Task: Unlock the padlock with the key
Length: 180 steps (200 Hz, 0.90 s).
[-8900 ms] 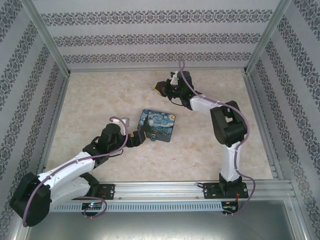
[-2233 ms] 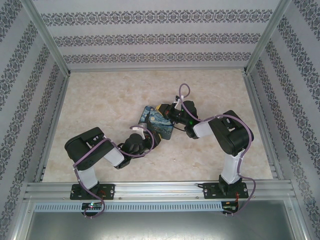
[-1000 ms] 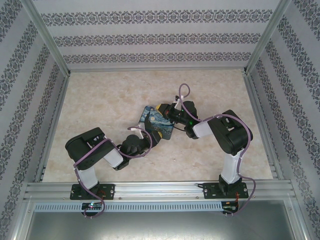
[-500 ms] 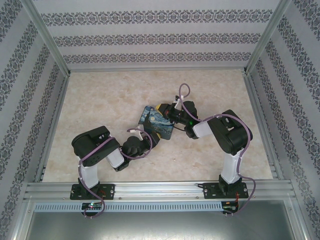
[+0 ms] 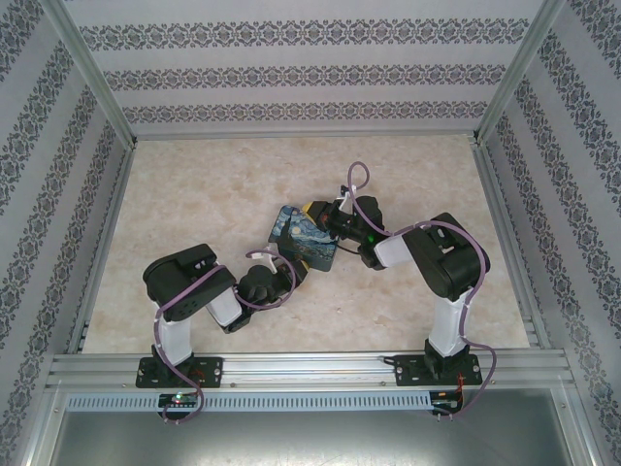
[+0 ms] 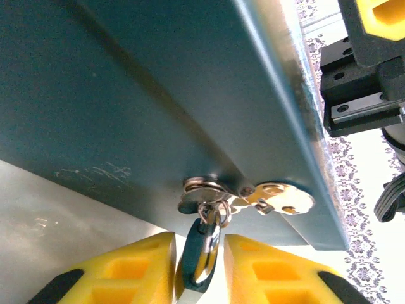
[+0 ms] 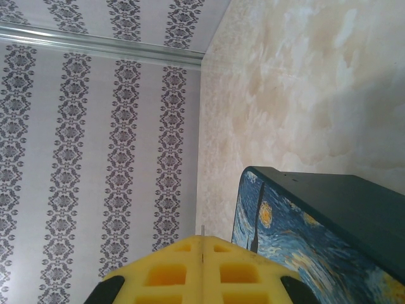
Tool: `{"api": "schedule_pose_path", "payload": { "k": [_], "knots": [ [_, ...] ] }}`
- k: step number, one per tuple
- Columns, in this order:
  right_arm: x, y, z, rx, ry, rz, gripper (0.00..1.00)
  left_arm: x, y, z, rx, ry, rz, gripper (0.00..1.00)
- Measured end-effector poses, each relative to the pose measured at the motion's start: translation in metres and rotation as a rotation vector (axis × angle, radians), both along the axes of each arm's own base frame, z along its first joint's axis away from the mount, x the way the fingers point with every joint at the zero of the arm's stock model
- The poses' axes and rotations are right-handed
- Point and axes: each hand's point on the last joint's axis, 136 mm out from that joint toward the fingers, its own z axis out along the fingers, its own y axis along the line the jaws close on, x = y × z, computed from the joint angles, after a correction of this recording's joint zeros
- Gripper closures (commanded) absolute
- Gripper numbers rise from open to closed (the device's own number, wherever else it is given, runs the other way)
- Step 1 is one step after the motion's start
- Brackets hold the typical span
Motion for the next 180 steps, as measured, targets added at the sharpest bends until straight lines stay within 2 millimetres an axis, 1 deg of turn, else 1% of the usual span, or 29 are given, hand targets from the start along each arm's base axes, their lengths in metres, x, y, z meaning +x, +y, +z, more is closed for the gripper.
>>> {"api": "schedule_pose_path", "payload": {
  "k": [24, 50, 87, 119, 151, 163, 180],
  "knots": [
    [0.0, 0.0, 0.0, 0.0, 0.0, 0.0, 1.0, 0.0, 0.0, -0.001, 0.001, 0.002, 0.001, 0.8],
    [0.0, 0.0, 0.0, 0.0, 0.0, 0.0, 1.0, 0.001, -0.001, 0.001, -0.006, -0.002, 0.001, 0.86],
    [0.001, -0.001, 0.0, 0.0, -0.001, -0.003, 1.0, 0.001, -0.002, 0.002, -0.009, 0.0, 0.002, 1.0],
    [0.007, -0.007, 0.001, -0.003, 0.019, -0.007, 1.0, 0.001, -0.002, 0.002, -0.01, 0.005, 0.004, 1.0],
    [0.014, -0.025, 0.0, -0.025, 0.063, -0.042, 1.0, 0.001, 0.0, 0.002, -0.007, 0.022, 0.012, 1.0],
    [0.014, -0.031, 0.004, -0.028, 0.067, -0.051, 1.0, 0.001, 0.001, 0.003, -0.007, 0.027, 0.017, 1.0],
    [0.006, -0.035, 0.017, -0.02, 0.052, -0.045, 1.0, 0.001, 0.001, 0.003, -0.008, 0.033, 0.022, 1.0]
  ]
}}
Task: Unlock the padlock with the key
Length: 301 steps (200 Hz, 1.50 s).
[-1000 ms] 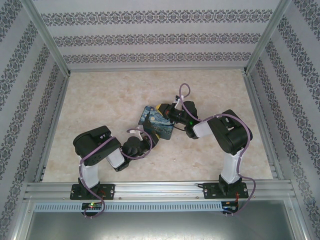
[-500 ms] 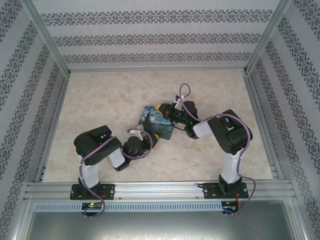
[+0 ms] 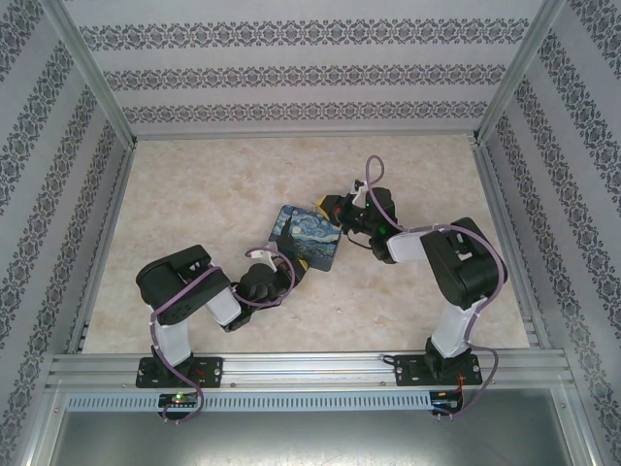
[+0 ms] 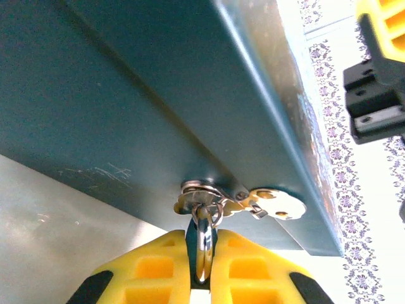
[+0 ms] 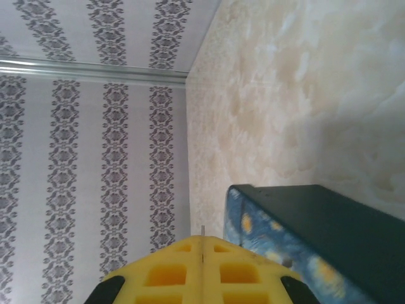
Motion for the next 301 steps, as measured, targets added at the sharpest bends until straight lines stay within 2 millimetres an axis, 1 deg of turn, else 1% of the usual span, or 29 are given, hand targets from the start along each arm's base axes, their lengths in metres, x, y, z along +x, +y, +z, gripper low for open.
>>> {"api": "schedule_pose_path", "payload": {
  "k": [21, 40, 56, 85, 109, 123, 134, 155, 182, 201, 218, 241, 269, 301],
  "knots": [
    [-0.016, -0.003, 0.013, 0.01, -0.023, 0.016, 1.0, 0.0, 0.0, 0.0, -0.002, 0.005, 0.002, 1.0],
    [-0.033, -0.008, 0.018, 0.008, -0.037, 0.033, 1.0, 0.0, 0.001, 0.0, -0.001, 0.01, 0.003, 1.0],
    [-0.048, -0.013, 0.019, 0.003, -0.045, 0.04, 1.0, -0.001, 0.001, 0.0, -0.001, 0.013, 0.004, 1.0],
    [-0.082, -0.02, 0.024, -0.004, -0.073, 0.066, 1.0, 0.0, 0.001, 0.0, 0.0, 0.014, 0.007, 1.0],
    [-0.11, -0.024, 0.022, -0.012, -0.092, 0.087, 1.0, 0.0, 0.001, 0.001, -0.007, 0.02, 0.01, 1.0],
    [-0.127, -0.026, 0.017, -0.022, -0.097, 0.102, 1.0, -0.001, 0.001, 0.001, -0.012, 0.025, 0.012, 1.0],
    [-0.141, -0.028, 0.009, -0.033, -0.09, 0.114, 1.0, -0.001, 0.001, 0.002, -0.015, 0.029, 0.014, 1.0],
    [-0.165, -0.033, -0.011, -0.063, -0.06, 0.115, 1.0, -0.002, 0.001, 0.006, -0.029, 0.035, 0.011, 1.0],
    [-0.187, -0.035, -0.038, -0.115, -0.017, 0.109, 1.0, -0.003, 0.0, 0.014, -0.036, 0.035, 0.003, 1.0],
    [-0.193, -0.034, -0.048, -0.143, -0.004, 0.103, 1.0, -0.005, -0.001, 0.022, -0.045, 0.032, -0.005, 1.0],
    [-0.193, -0.032, -0.051, -0.158, -0.003, 0.089, 1.0, -0.006, -0.001, 0.028, -0.05, 0.029, -0.013, 1.0],
    [-0.193, -0.03, -0.065, -0.183, 0.027, 0.075, 1.0, -0.007, -0.001, 0.032, -0.054, 0.028, -0.018, 1.0],
    [-0.192, -0.026, -0.08, -0.207, 0.062, 0.065, 1.0, -0.009, -0.002, 0.03, -0.05, 0.041, -0.026, 1.0],
    [-0.183, -0.015, -0.086, -0.191, 0.077, 0.05, 1.0, -0.011, -0.003, 0.026, -0.056, 0.067, -0.03, 1.0]
  ]
}}
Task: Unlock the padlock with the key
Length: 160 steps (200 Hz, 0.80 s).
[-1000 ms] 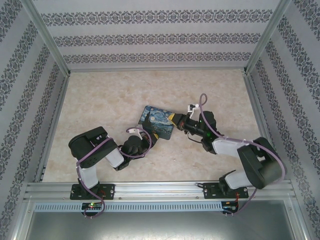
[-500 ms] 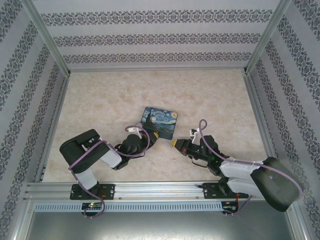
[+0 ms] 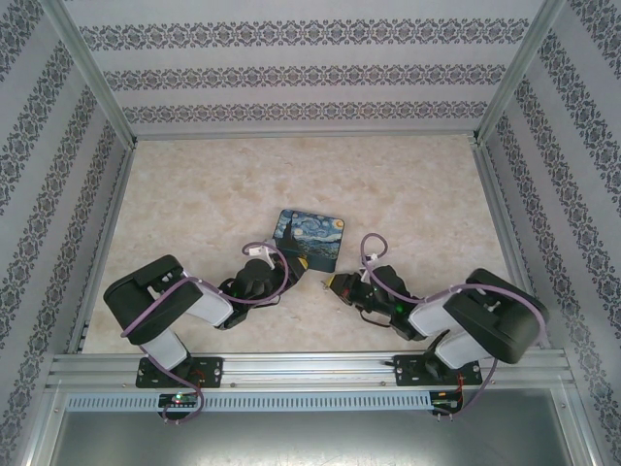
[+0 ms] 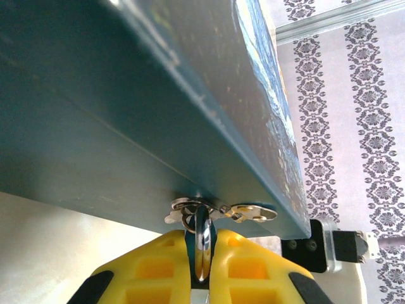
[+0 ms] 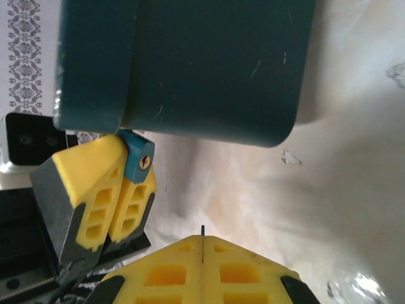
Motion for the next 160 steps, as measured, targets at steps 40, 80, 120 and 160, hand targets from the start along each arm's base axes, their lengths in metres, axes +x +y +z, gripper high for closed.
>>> {"api": "schedule_pose_path", "payload": {
  "k": [40, 80, 120, 160],
  "knots": [
    [0.008, 0.012, -0.01, 0.046, 0.024, -0.026, 1.0, -0.002, -0.004, -0.017, -0.034, 0.062, 0.0, 1.0],
    [0.009, 0.02, -0.012, 0.065, 0.024, -0.029, 1.0, 0.001, -0.008, -0.018, -0.102, 0.074, 0.013, 1.0],
    [0.012, 0.021, -0.005, 0.089, 0.004, -0.041, 1.0, 0.001, -0.009, -0.014, -0.133, 0.079, 0.016, 1.0],
    [0.014, 0.021, -0.003, 0.091, -0.001, -0.047, 1.0, 0.001, -0.009, -0.014, -0.144, 0.088, 0.021, 1.0]
  ]
}}
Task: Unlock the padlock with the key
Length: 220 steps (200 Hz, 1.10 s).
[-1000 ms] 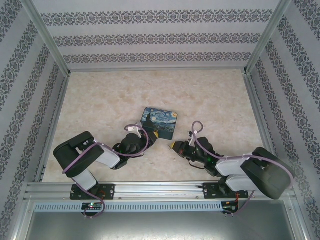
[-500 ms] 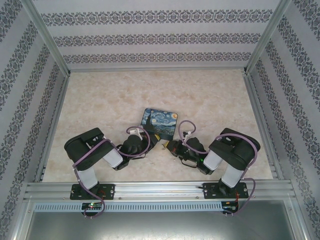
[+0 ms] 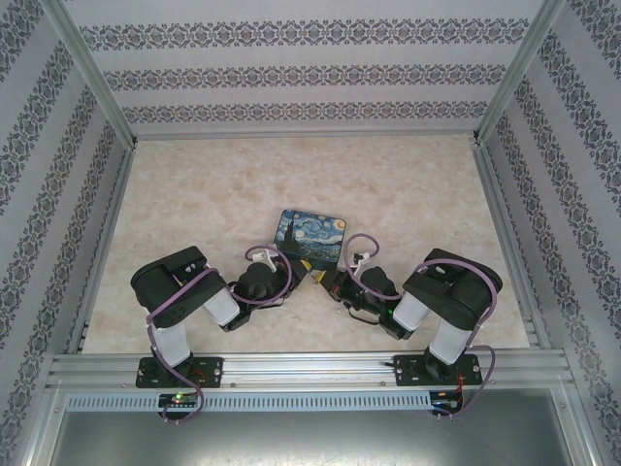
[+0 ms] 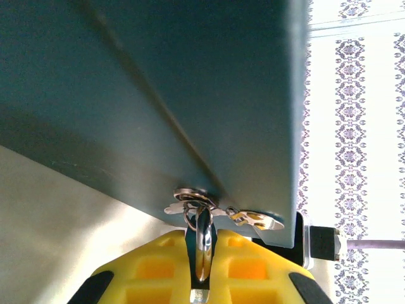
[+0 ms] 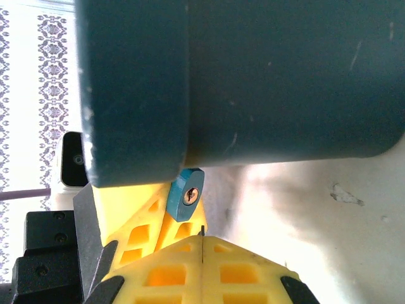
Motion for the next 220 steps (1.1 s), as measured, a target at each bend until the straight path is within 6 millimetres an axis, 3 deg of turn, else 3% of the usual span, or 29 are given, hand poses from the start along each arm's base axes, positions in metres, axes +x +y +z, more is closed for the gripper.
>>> {"api": "schedule_pose_path", "payload": {
  "k": [220],
  "knots": [
    [0.0097, -0.0043, 0.008, 0.017, -0.02, -0.038, 1.0, 0.0003, -0.0012, 0.0001, -0.035, 0.015, 0.007, 1.0]
  ]
}}
